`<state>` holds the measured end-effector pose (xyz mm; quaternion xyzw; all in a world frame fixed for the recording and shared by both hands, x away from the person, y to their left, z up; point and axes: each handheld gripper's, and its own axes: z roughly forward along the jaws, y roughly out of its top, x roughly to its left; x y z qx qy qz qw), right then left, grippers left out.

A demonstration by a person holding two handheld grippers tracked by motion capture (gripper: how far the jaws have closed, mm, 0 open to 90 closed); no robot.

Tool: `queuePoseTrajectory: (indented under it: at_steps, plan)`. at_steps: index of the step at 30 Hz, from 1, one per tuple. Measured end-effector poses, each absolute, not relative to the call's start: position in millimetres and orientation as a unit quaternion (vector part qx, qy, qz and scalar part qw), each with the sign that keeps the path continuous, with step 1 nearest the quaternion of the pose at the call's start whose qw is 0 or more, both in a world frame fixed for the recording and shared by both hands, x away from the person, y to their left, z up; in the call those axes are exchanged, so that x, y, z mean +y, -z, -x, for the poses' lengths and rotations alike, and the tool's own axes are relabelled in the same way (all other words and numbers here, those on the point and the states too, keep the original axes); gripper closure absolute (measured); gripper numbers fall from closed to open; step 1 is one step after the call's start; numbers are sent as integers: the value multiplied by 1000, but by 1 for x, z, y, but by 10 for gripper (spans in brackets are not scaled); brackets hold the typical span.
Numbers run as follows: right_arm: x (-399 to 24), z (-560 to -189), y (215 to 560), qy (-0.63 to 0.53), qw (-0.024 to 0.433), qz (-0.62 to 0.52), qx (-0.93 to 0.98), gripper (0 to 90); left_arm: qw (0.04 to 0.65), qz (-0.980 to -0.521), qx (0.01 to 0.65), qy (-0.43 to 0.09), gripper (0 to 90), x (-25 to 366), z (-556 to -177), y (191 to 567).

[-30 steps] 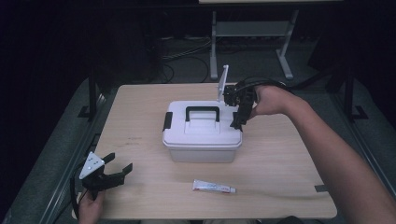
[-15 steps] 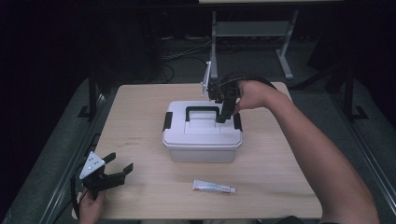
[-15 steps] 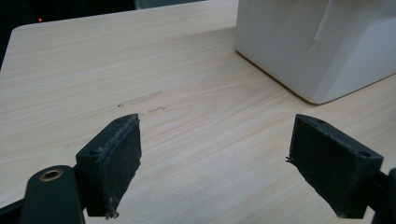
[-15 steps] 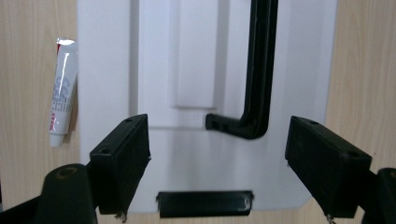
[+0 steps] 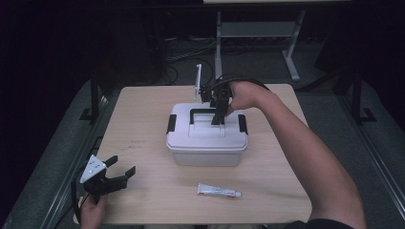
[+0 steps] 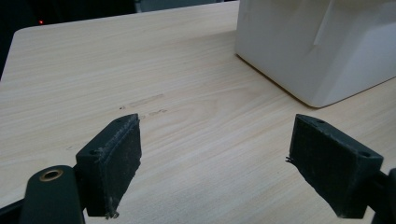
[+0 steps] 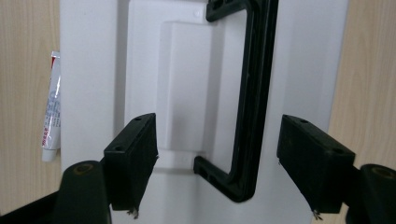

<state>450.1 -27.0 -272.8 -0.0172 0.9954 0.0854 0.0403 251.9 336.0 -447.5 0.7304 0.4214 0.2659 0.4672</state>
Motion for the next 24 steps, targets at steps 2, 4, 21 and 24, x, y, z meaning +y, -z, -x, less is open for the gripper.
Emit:
queuePoseTrajectory:
  at_steps: [2, 4, 21, 24]
  plan:
    - [-23, -451, 274, -82, 38, 21, 996, 306, 468, -729, 422, -265, 163, 336, -252, 447]
    - [-18, -451, 275, -79, 36, 23, 996, 327, 470, -728, 423, -266, 163, 337, -252, 447]
    - [-5, -443, 272, -55, 38, 52, 996, 585, 472, -728, 421, -266, 163, 336, -252, 446]
    - [-4, -441, 271, -52, 41, 53, 996, 629, 473, -728, 420, -266, 163, 335, -252, 446]
